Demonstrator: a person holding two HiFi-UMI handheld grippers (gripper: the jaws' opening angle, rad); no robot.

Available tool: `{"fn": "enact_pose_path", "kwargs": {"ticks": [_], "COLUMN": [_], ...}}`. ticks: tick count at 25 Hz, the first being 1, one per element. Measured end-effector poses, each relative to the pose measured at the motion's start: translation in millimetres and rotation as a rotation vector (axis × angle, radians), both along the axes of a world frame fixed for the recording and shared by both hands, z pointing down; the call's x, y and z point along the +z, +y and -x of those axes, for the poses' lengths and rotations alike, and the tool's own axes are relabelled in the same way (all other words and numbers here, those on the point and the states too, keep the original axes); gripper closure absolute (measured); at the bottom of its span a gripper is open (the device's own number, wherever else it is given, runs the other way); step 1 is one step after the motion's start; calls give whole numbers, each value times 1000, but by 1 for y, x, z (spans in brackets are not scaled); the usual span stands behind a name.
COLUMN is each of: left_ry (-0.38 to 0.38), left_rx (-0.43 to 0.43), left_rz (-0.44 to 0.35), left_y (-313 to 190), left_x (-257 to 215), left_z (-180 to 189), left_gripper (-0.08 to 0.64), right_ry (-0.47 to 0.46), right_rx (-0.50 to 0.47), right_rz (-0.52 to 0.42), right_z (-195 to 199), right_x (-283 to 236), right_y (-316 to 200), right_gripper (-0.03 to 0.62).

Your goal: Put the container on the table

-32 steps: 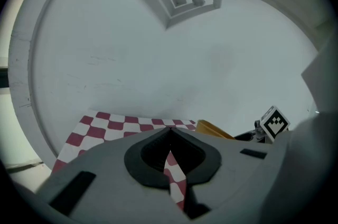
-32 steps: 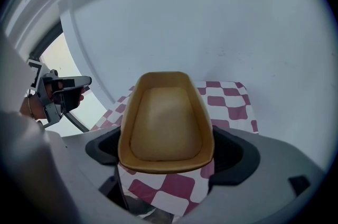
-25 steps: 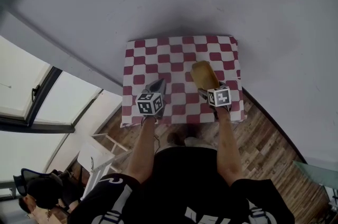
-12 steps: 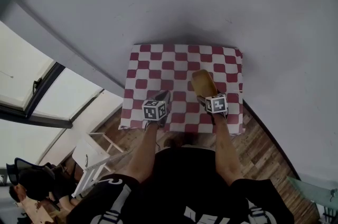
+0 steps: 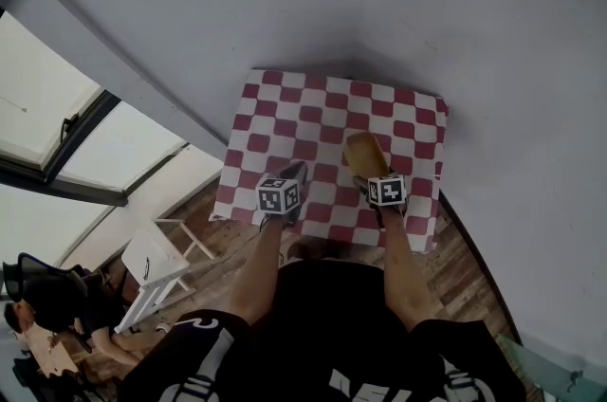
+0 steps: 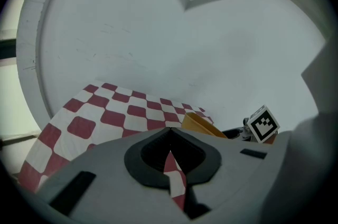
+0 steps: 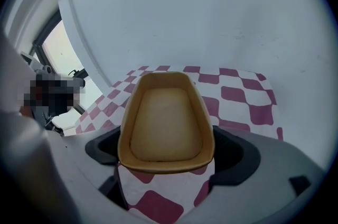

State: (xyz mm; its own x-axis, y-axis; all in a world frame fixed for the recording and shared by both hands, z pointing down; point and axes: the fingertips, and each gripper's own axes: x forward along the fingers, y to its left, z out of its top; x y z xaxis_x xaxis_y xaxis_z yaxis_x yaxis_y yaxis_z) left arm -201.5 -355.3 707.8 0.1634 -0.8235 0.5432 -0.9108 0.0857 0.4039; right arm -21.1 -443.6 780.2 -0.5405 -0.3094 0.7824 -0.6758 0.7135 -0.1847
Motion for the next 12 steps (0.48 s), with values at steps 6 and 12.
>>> {"fn": "enact_pose_path", "kwargs": {"ticks": [6, 12], "left_ry": [27, 26], "left_rx": [-28, -7], "left_rz": [10, 3], "left_y": [-8, -26], "left_x": [7, 4], "left_z": [2, -4], "left_gripper": [535, 535], "right_ry": [11, 28], "right_rx": [-22, -10], "right_rz": [27, 68], "right_z": [8, 9], "right_x": [15, 30], "right_y": [-3, -2], "right_gripper": [75, 72]}}
